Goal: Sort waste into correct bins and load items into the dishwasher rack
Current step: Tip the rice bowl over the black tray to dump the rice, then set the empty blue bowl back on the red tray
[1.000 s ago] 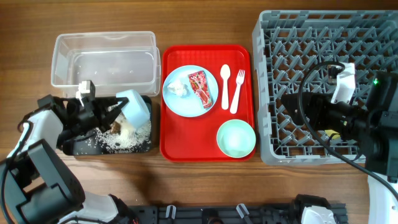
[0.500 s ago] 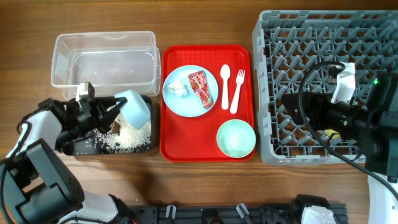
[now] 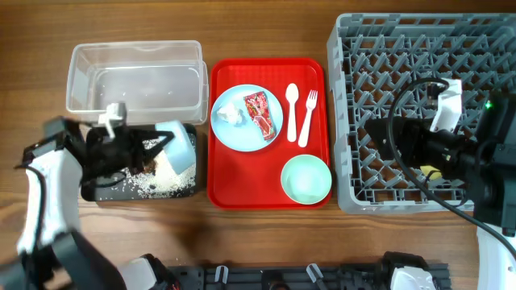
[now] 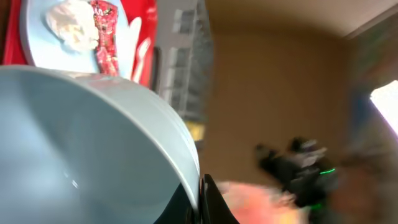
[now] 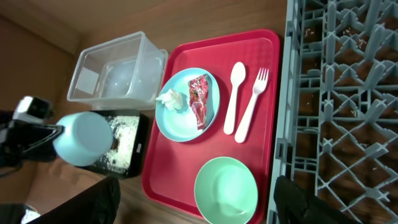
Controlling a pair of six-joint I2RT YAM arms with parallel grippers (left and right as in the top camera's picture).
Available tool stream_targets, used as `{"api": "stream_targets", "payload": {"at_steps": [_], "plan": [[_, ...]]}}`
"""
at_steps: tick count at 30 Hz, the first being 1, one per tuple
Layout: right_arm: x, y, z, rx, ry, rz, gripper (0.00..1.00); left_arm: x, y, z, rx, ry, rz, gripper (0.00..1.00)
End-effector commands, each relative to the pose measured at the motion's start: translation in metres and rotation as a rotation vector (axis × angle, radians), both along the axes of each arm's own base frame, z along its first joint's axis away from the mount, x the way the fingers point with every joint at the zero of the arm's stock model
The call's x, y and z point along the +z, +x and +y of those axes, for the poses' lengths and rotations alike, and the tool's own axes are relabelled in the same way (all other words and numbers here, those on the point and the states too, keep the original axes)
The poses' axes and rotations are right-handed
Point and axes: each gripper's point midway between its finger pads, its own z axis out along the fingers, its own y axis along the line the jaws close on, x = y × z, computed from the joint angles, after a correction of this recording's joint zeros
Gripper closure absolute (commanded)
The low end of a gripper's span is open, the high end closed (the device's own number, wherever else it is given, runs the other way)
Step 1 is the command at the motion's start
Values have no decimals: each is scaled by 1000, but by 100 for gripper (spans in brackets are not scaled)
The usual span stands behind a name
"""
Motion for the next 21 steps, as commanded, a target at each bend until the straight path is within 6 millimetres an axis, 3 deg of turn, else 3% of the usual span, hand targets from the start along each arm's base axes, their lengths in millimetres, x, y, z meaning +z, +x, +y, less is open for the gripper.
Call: {"api": "stream_targets", "payload": {"at_steps": [1,5,8,11,16,21], "plan": [[7,3,1,-3,9,-16,20,-12,-9,-20,-70,449,49,96],[7,3,1,-5,11,-14,20,-18,-9,-57,-98,700,22,96],[7,3,1,-5,10,-14,19,-39,-13,-79,-104,914,33,96],[7,3,1,-5,10,-15,19,-58,-21,-113,-170,1059,-13,93],[7,3,1,-5,10,-15,19,-96,-35,-155,-283,1195,-51,92],[7,3,1,-5,10,-15,19,-123,-39,-171,-349,1226,-38,92]]}}
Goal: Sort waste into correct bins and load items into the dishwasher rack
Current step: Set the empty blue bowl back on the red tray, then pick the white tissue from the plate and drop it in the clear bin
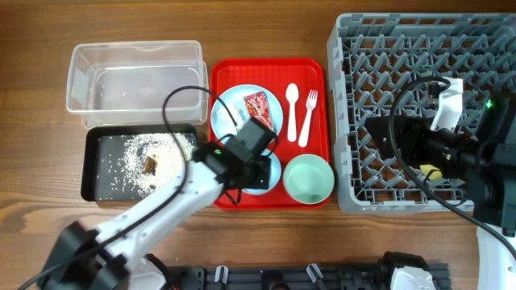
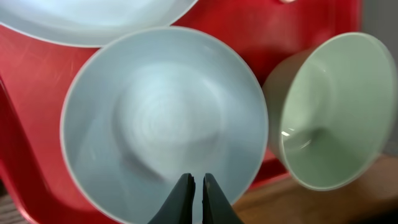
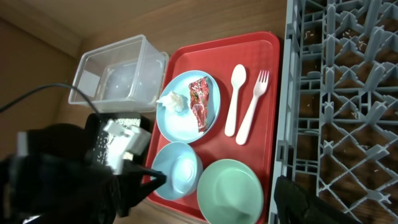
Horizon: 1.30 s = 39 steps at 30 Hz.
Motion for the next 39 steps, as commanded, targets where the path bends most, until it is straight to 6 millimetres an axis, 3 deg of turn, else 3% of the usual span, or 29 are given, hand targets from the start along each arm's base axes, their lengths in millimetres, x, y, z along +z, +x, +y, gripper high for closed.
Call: {"api": "stream_targets", "payload": {"at_steps": [1,5,9,14,15,17,21,26,30,34,35,37,39], "plan": [[5,1,1,2,4,-10,19,-17,10,5,48,83,-25,91],[5,1,1,2,4,-10,19,-17,14,9,58,108,-43,92],[5,2,1,2,4,-11,19,-1,19,9,63,114,-58,87],[5,2,1,2,4,-11,19,49,53,22,124,191,-231,35],[5,2,1,2,4,-11,19,57,63,25,148,200,-275,28],[5,2,1,2,4,-11,19,65,82,28,144,190,-333,24],[5,1,1,2,4,-10,19,52,116,46,193,152,-316,23],[5,1,1,1,5,-10,19,1,145,55,182,75,-197,23],[5,2,1,-9,15,-1,19,-31,157,56,193,86,-169,22],[5,2,1,-9,16,2,19,-49,164,49,172,89,-173,25],[4,3,1,-9,16,3,19,-53,165,49,172,91,-171,27],[4,3,1,-9,16,4,19,-59,165,50,174,96,-161,40],[4,3,1,-9,16,5,19,-60,164,50,177,96,-157,66]]}}
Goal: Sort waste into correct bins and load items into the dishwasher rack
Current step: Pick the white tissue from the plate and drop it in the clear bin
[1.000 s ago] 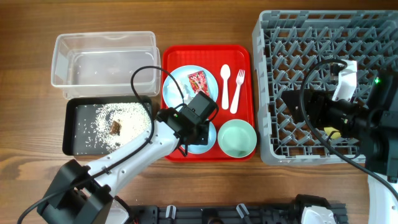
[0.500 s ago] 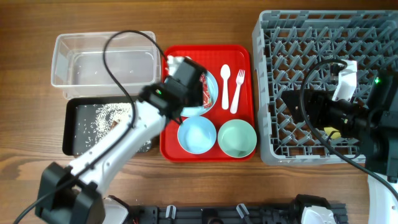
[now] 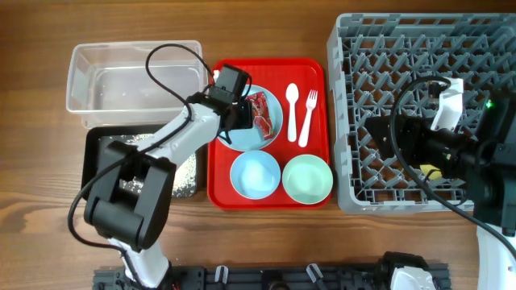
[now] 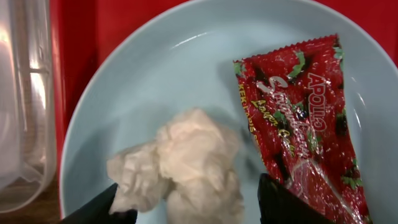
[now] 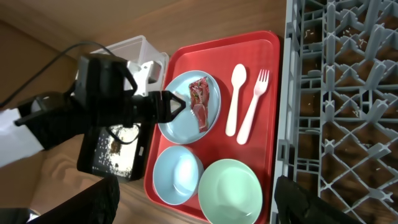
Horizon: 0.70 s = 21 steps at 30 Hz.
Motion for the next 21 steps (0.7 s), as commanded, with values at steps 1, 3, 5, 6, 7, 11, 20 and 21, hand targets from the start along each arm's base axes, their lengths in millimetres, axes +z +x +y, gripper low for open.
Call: {"api": "stream_targets", "payload": {"at_steps": [1,3,5,6,7,11,20,21], "plan": [[4,2,1,0,7,-5,19,-7,-2,-2,-21,1,18,81],[4,2,1,0,7,-5,19,1,-3,-7,-32,-25,17,96],[4,2,1,0,7,-5,19,20,-4,-10,-38,-51,9,96],[4,2,1,0,6,-5,19,33,-4,-9,-31,-56,3,96],[4,2,1,0,6,-5,19,48,-4,-8,-31,-61,-10,96],[4,2,1,0,7,-5,19,112,5,12,24,-35,-128,96],[4,2,1,-1,7,-5,19,130,45,127,305,78,-241,77],[4,2,1,-1,7,-4,19,125,47,131,314,76,-234,41]]}}
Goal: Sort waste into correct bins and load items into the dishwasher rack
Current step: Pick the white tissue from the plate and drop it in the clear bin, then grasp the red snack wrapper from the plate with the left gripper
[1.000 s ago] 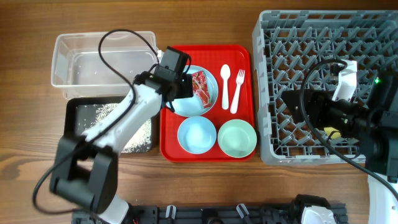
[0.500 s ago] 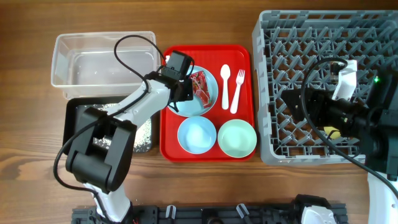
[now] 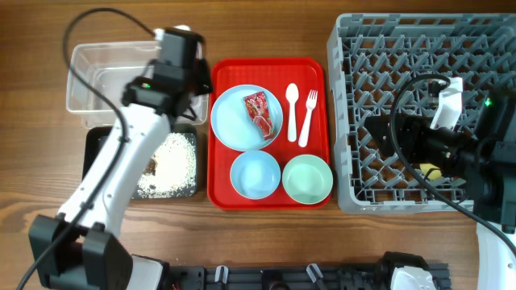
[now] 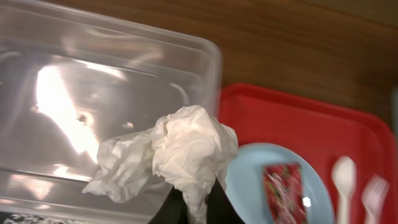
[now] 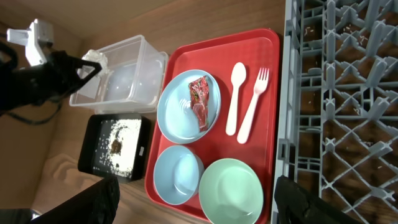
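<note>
My left gripper [image 4: 194, 210] is shut on a crumpled white napkin [image 4: 180, 146], holding it above the right edge of the clear plastic bin [image 4: 214, 59]. Overhead, that gripper [image 3: 187, 76] hangs by the clear bin [image 3: 81, 50]. The blue plate [image 3: 234, 117] on the red tray [image 3: 318, 129] carries only a red wrapper [image 3: 260, 113]. A white spoon [image 3: 292, 109] and fork [image 3: 308, 117] lie beside the plate. In front sit a blue bowl [image 3: 255, 173] and a green bowl [image 3: 306, 177]. My right gripper [image 5: 198, 186] stands open and empty over the grey dishwasher rack [image 3: 403, 48].
A black tray [image 3: 91, 173] with spilled rice and a brown scrap lies in front of the clear bin. The rack fills the table's right side. Bare wood shows along the front edge and at far left.
My left gripper was open around the napkin on the blue plate. Now it is shut on the napkin and holds it over the clear bin's right edge. The right arm stayed put.
First my left gripper held the blue bowl tipped over the black tray. Then it had the bowl down on the red tray beside the green bowl. Later it stood open over the napkin on the plate, and now it holds that napkin at the clear bin.
</note>
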Controlling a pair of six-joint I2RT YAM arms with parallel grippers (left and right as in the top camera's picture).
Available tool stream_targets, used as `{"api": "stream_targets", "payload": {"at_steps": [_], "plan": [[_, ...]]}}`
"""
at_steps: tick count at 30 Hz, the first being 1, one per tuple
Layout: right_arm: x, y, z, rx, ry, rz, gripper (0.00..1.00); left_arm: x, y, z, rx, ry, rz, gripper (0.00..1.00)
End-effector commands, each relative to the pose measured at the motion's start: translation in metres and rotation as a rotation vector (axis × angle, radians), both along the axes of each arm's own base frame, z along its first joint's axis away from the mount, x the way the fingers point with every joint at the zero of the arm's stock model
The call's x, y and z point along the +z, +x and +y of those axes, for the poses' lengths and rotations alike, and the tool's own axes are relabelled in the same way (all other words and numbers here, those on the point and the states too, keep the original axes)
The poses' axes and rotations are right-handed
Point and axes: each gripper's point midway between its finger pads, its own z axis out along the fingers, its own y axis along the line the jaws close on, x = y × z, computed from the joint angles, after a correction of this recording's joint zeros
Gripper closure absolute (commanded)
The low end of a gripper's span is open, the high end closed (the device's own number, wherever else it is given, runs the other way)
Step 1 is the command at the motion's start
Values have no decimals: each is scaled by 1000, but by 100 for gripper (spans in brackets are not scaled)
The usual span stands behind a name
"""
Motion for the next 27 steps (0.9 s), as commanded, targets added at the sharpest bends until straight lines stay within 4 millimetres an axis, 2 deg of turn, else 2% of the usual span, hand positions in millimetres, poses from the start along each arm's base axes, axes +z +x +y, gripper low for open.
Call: {"api": "stream_targets", "payload": {"at_steps": [1,2,3,6,7,9,13,15,19,23,27], "plan": [[6,1,1,3,3,-13,19,-37,13,32,74,23,66,22],[6,1,1,3,3,-14,19,-37,14,29,57,-11,69,18],[6,1,1,3,3,-14,19,-34,14,19,23,-59,66,20],[6,1,1,3,3,-14,19,-12,12,-18,-105,-199,42,35],[6,1,1,3,3,-14,19,-6,9,-37,-162,-237,40,37],[6,1,1,3,3,-14,19,-8,1,-63,-222,-239,55,38],[6,1,1,3,3,-14,19,-34,-15,-110,-308,-158,108,36],[6,1,1,3,3,-13,19,-54,-19,-128,-340,-65,121,32],[6,1,1,3,3,-12,19,-93,-27,-160,-396,-8,169,32],[6,1,1,3,3,-13,19,-117,-29,-174,-383,-22,201,35],[6,1,1,3,3,-13,19,-136,-28,-172,-230,-105,249,33]]}}
